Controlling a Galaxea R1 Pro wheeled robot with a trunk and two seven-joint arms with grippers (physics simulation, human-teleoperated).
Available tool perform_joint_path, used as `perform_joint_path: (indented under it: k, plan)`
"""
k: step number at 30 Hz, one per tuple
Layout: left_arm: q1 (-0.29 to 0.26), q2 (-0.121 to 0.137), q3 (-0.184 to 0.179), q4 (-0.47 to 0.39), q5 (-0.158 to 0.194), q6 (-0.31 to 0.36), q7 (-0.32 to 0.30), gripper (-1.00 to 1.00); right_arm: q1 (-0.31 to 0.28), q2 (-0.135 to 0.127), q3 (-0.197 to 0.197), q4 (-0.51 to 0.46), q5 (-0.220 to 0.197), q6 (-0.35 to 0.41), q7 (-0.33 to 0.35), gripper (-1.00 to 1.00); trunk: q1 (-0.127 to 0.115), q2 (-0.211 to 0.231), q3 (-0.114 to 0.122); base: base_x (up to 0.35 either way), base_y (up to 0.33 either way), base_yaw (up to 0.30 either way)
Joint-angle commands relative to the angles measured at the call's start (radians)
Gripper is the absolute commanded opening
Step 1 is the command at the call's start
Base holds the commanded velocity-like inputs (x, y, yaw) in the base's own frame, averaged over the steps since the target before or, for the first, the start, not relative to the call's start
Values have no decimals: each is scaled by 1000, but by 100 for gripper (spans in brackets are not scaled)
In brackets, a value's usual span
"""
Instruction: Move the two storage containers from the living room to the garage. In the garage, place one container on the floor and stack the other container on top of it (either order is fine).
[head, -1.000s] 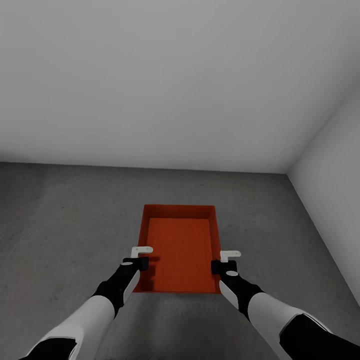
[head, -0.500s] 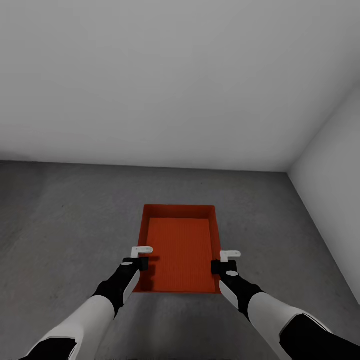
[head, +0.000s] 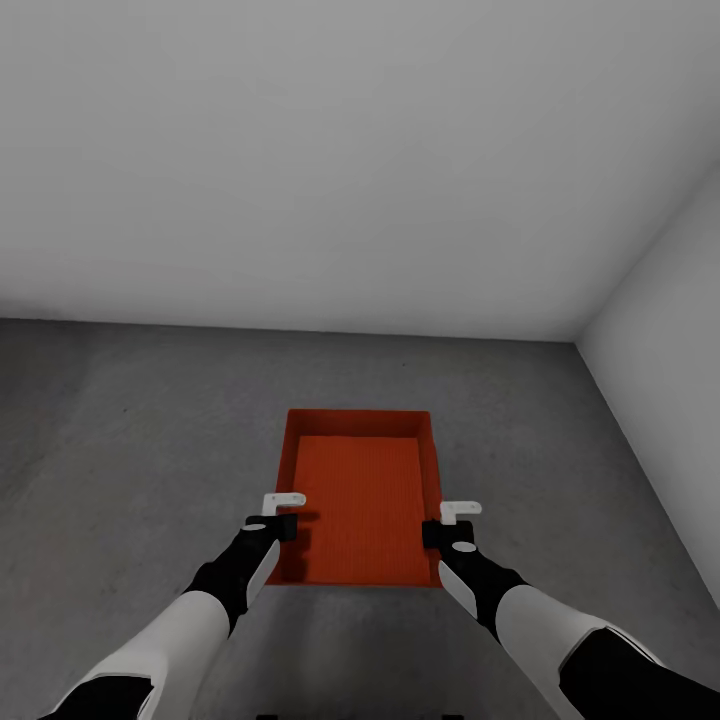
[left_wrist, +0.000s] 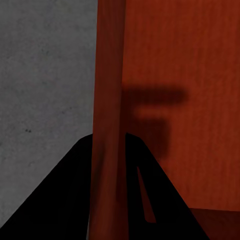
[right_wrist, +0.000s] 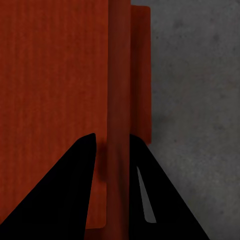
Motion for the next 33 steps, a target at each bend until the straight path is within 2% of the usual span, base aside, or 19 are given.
perform_joint_path:
  k: [1,21,33]
  plan:
    - [0,44,-4,16,-5,7,7,-100,-2,0,-11,-3,7,-20,0,-100,1,-2,-1,0,0,0]
    - [0,44,-4,16,-5,7,7,-100,-2,0,-11,-3,8,-20,0,-100,1,-2,-25,0,0,0]
    - [0,43,-4,16,-6,7,7,-100,-2,0,-11,-3,8,-20,0,-100,1,-2,-27,0,0,0]
